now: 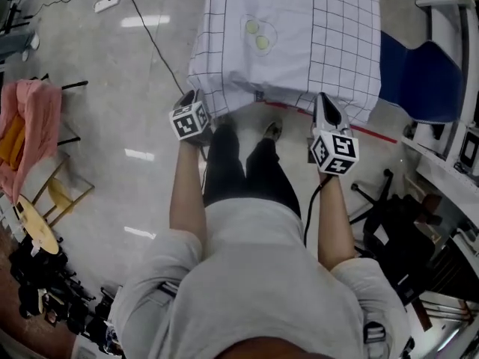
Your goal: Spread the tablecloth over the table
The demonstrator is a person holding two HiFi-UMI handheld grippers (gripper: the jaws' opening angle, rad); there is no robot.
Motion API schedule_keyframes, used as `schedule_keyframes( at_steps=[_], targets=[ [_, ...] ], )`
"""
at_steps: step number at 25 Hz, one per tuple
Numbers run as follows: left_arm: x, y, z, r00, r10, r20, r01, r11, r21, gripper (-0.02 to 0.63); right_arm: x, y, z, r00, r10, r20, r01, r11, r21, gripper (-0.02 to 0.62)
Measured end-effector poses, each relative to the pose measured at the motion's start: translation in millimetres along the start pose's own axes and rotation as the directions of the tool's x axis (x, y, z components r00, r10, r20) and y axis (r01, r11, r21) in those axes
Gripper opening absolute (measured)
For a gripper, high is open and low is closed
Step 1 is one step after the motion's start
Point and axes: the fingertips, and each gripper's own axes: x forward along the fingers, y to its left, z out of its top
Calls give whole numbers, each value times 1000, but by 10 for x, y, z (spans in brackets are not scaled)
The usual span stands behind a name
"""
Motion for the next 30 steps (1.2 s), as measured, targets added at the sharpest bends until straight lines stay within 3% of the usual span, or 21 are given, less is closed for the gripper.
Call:
schedule_keyframes(
  at_steps=[3, 8, 9, 11, 12, 16, 19, 23, 26, 30],
  targets=[
    [360, 81, -97, 991, -99, -87, 97, 995, -20, 160, 99, 126, -58, 999, -34, -28, 34, 999, 11, 8],
    [601, -59, -117, 962, -229, -146, 237, 971, 39, 162, 195, 238, -167, 994, -90, -65, 93, 995, 45, 6],
    [617, -74, -97, 963, -224, -147, 235, 970, 64, 142, 203, 258, -165, 993, -97, -69, 100, 994, 49, 8],
    [617, 6, -68, 972, -187, -139, 201, 976, 89, 35, 254, 347, -166, 992, -96, -77, 100, 994, 47, 6],
    [590, 86, -58, 976, -174, -128, 184, 980, 77, 23, 294, 406, -164, 993, -91, -79, 94, 995, 42, 8],
    [196, 523, 172, 989, -148, -14, 148, 988, -34, 21, 415, 626, -2, 997, -59, -54, 60, 998, 23, 8],
    [-71, 650, 455, 990, -115, 77, 119, 992, -47, 21, 435, 631, 125, 999, -33, -18, 33, 999, 26, 8],
    [-105, 670, 444, 1000, -2, 22, 2, 1000, 24, 25, 330, 643, 122, 1000, -7, 9, 7, 999, 37, 8],
    [-249, 479, 441, 997, 48, 56, -53, 994, 100, 25, 186, 622, 132, 1000, 0, 29, -2, 999, 43, 8],
    [-488, -206, 520, 985, -26, 172, 1, 989, 146, 21, -70, 438, 212, 996, -2, 84, -2, 999, 43, 6]
  ],
)
